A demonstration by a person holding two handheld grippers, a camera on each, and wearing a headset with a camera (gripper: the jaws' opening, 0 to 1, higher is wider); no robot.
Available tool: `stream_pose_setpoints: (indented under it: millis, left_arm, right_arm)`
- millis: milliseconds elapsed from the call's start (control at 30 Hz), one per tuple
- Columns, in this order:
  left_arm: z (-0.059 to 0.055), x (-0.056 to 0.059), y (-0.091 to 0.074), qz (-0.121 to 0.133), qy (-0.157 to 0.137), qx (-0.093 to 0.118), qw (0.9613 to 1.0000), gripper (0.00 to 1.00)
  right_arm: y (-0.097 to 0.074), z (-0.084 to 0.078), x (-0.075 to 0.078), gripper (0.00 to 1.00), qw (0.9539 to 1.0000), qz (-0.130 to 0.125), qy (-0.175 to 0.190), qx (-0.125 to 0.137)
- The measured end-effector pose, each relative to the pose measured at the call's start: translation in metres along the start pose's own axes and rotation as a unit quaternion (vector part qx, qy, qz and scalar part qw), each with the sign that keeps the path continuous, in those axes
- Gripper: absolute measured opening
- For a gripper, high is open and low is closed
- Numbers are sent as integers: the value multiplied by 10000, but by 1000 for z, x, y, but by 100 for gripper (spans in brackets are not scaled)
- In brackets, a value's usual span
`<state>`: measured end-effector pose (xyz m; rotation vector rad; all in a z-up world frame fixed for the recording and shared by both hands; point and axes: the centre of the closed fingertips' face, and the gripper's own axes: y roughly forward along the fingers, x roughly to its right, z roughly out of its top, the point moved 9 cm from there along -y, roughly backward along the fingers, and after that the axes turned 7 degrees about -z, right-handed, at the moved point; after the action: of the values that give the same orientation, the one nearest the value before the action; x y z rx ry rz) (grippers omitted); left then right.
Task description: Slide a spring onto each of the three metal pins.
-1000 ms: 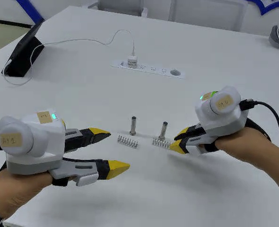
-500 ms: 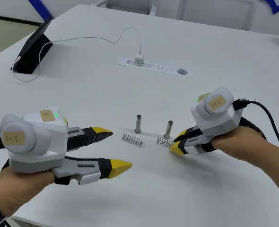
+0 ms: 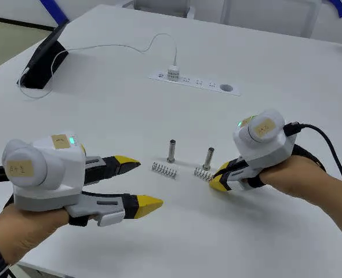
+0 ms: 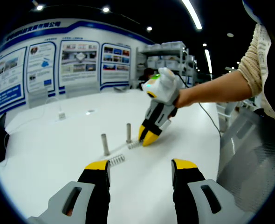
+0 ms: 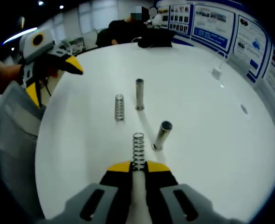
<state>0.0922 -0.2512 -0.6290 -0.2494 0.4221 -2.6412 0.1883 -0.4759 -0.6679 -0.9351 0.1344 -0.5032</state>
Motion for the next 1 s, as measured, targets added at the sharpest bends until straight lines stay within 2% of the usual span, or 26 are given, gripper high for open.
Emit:
stream_pose_setpoints:
  millis: [467, 733, 1000]
  left_arm:
    - [5, -3, 19, -333, 215, -134, 9991, 52]
    - [6, -2, 33, -582, 319, -224, 9975, 51]
    - [5, 0, 42, -796, 391, -297, 9956, 50]
  right_arm:
    - [-20, 3, -9, 12, 9998, 9, -180, 18]
    - [-36, 5, -19, 12, 9994, 158, -306, 35]
    - [-46, 11, -36, 12, 9977, 380, -559, -19]
